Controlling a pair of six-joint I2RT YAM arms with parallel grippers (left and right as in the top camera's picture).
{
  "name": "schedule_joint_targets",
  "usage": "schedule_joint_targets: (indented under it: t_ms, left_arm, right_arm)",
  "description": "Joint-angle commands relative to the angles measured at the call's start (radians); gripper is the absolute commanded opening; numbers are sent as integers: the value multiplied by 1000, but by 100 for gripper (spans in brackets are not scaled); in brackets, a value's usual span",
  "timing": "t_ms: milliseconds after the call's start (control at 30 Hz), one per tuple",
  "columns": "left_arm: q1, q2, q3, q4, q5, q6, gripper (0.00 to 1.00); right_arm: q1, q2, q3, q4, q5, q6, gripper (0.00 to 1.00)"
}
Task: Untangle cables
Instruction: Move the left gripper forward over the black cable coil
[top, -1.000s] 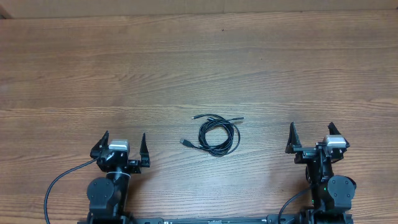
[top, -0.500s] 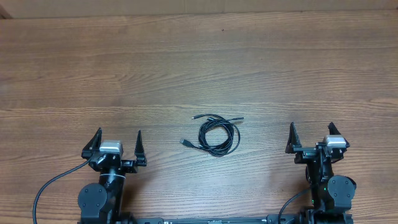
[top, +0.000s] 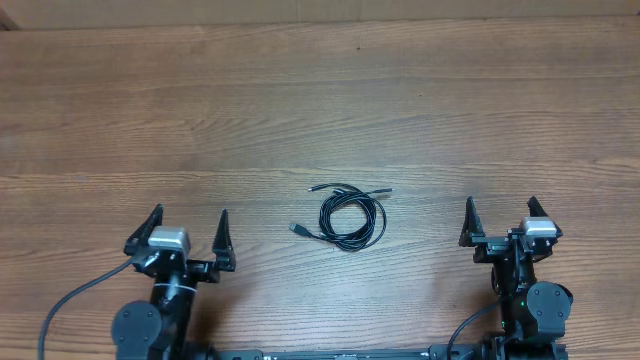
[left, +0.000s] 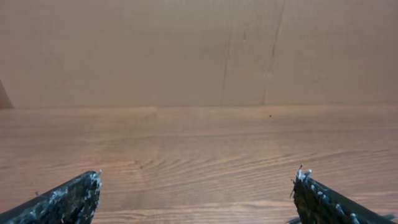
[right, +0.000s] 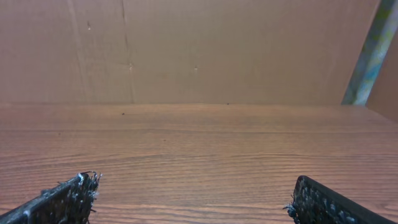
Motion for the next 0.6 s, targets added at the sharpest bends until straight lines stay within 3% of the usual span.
schedule_joint_targets:
  t_ms: [0, 367, 467, 567]
  left_arm:
    - [-6, 88, 148, -73, 15, -21, 100]
    - [-7, 523, 640, -471, 55, -21, 100]
    - [-7, 644, 767, -585, 120, -21, 100]
    - [-7, 725, 815, -604, 239, -21, 99]
  right_arm:
    - [-5, -8, -11, 6, 2, 5, 100]
    - [-5, -8, -11, 6, 2, 5, 100]
    - [-5, -8, -11, 6, 2, 5, 100]
    - [-5, -8, -11, 6, 2, 5, 100]
